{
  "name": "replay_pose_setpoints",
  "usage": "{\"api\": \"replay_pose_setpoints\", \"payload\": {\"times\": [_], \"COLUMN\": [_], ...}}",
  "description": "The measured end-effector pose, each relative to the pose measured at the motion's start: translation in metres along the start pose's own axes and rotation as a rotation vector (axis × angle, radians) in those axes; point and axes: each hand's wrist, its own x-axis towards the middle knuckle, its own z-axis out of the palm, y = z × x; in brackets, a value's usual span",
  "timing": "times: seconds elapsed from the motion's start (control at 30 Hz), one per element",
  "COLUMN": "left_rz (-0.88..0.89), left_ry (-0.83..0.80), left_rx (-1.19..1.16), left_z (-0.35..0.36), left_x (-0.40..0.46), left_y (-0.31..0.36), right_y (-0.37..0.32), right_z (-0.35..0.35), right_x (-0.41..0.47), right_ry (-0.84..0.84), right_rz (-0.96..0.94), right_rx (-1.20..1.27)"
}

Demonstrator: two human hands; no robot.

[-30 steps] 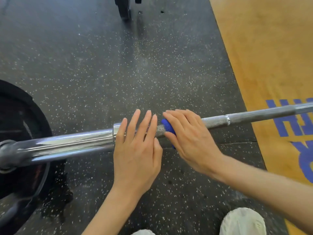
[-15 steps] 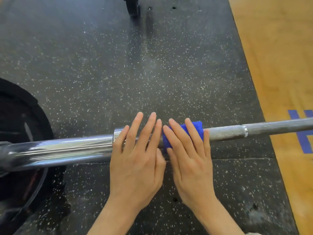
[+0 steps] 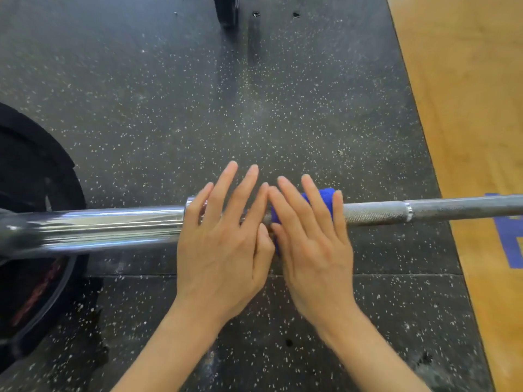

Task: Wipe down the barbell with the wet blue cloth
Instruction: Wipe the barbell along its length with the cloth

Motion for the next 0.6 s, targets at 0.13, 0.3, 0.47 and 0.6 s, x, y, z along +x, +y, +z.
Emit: {"api": "replay_pose_setpoints", "payload": {"times": [0.13,0.3,0.47,0.6], "left_rz": [0.019,-0.055,-0.114,-0.097], "left_ry": [0.035,0.126,0.134,0.164], "left_rx": [-0.009,-0.033,-0.071,-0.020], "left_z": [0.001,0.002,0.008,0.015], "left_x": [0.012,0.021,0.012,0.019], "left_y": [-0.008,-0.009,-0.017,-0.018], "right_y": [0.026,0.001,0.026,-0.001], "right_z": [-0.006,0.005,0.000,0.018], "right_x": [0.001,0.020,0.015,0.025], "right_ry": [0.037,-0.019,0.060,0.045], "right_rz": [0.121,0.016,0.115,-0.005], "right_rx": [-0.009,0.060,-0.028,0.009]}}
